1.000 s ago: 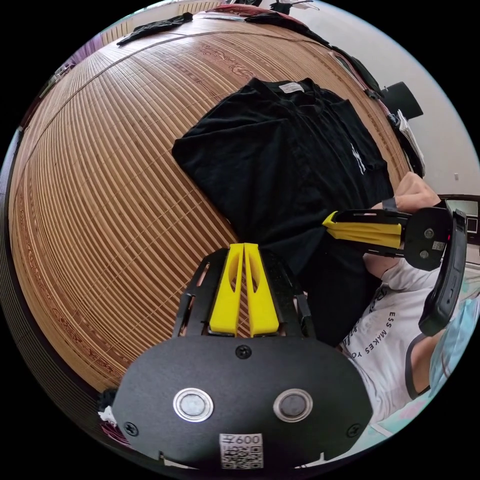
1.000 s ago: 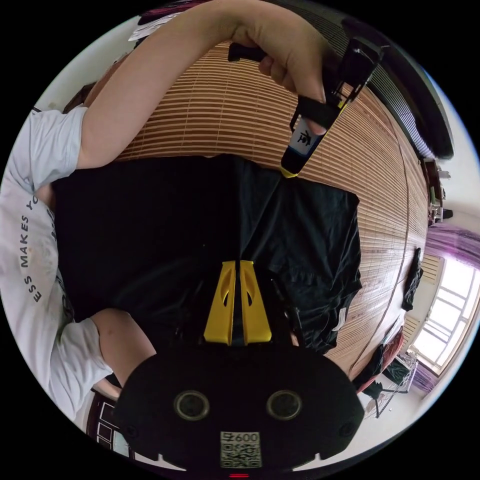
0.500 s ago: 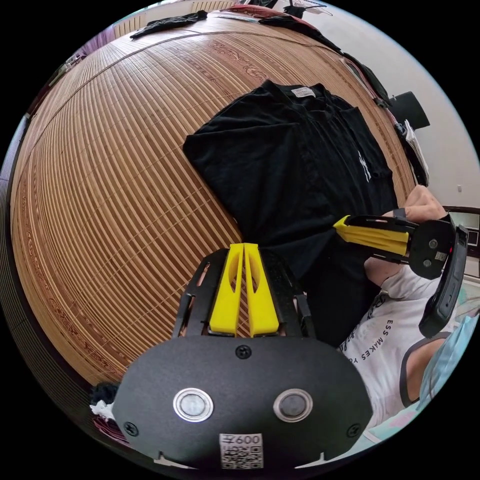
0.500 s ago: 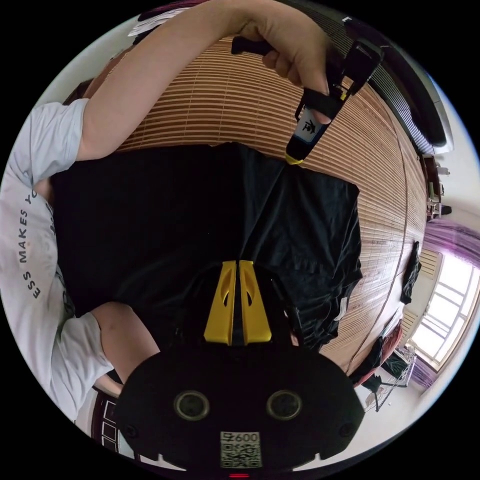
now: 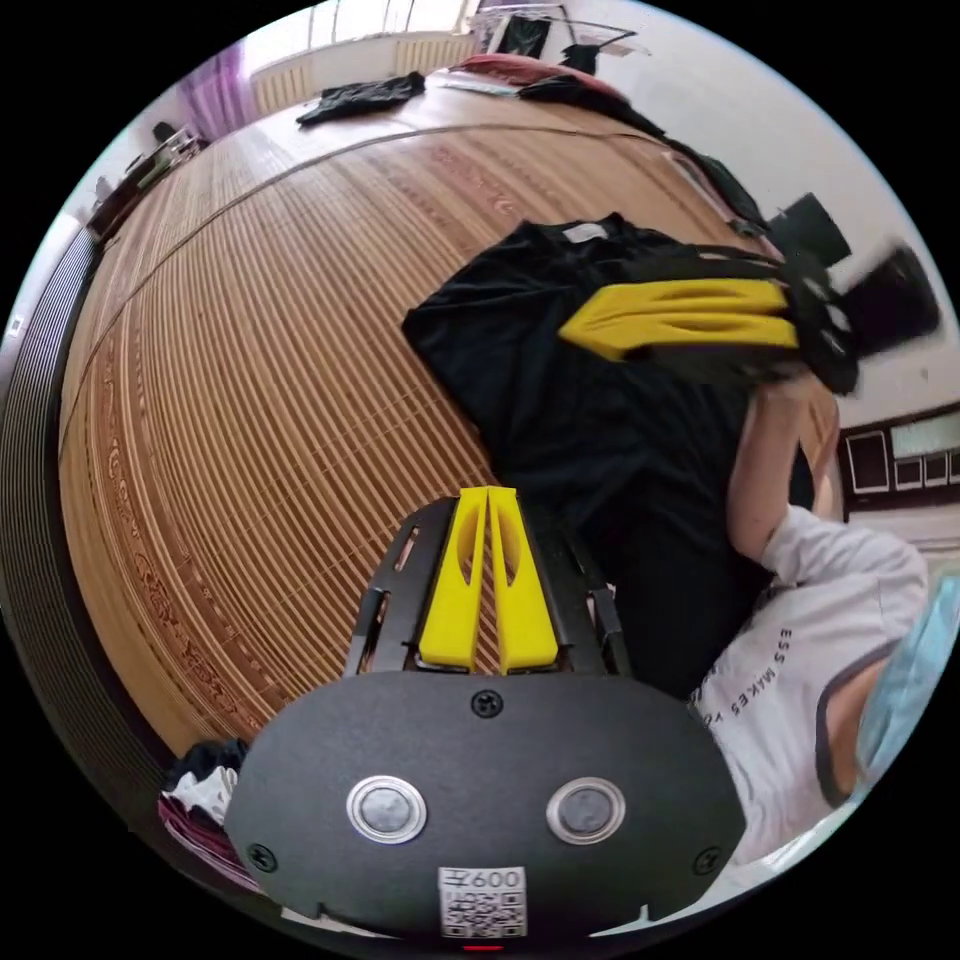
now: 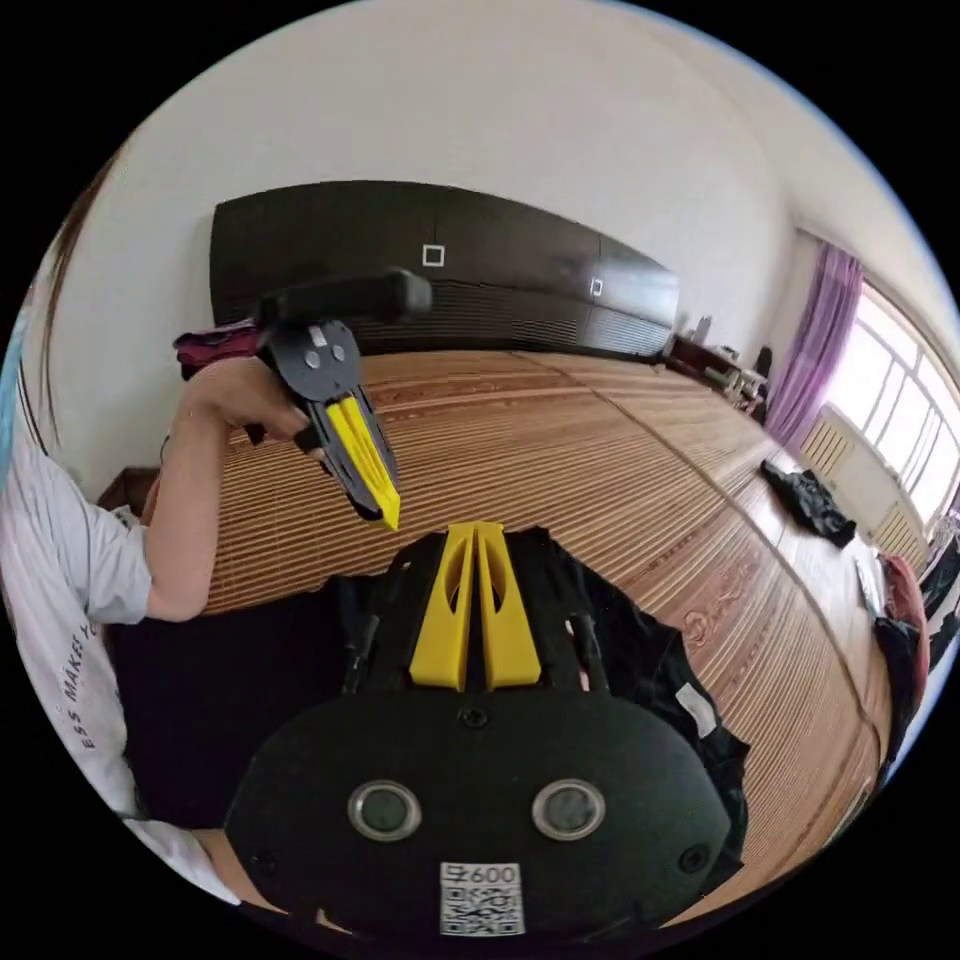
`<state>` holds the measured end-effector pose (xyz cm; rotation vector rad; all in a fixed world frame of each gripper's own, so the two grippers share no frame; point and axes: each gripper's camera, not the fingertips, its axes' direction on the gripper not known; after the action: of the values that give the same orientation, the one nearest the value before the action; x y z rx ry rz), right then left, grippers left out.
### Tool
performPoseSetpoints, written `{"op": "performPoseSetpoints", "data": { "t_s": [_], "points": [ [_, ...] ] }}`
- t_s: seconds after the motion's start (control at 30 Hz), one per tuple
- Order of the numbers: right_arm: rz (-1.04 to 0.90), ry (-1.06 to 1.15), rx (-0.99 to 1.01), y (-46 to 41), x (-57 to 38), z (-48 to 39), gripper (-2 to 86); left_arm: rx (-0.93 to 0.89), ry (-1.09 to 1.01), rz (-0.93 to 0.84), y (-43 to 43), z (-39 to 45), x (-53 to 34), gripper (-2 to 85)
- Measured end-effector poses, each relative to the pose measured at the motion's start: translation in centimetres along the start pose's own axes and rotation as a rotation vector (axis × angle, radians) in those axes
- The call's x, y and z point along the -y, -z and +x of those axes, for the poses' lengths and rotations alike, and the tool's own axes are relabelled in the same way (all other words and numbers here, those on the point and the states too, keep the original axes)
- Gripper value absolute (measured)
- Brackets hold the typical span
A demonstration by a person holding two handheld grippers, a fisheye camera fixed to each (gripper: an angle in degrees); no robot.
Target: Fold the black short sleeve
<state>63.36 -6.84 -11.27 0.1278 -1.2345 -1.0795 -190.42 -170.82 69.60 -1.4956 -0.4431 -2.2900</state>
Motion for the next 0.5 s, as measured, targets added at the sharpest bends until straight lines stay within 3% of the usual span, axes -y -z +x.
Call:
{"op": "performPoseSetpoints", "data": {
  "t_s": [0.07,0.23,0.5],
  "points": [
    [-0.085,-0.071,0.086,-3.1,2.6,2.1,-0.8,-0.03,-0.093,-0.024,0.3,1.5,-2.0,0.0],
    [-0.134,-0.064,0.084,-5.5,6.7,2.5,-0.8,-0.151,-0.25,-0.155,-2.2,2.2,-2.8,0.0],
    [-0.173,-0.166,0.076,-6.2,11.1,6.7,-0.8,-0.186,-0.29,-0.075,-0.9,0.3,-1.7,0.0]
  ]
}}
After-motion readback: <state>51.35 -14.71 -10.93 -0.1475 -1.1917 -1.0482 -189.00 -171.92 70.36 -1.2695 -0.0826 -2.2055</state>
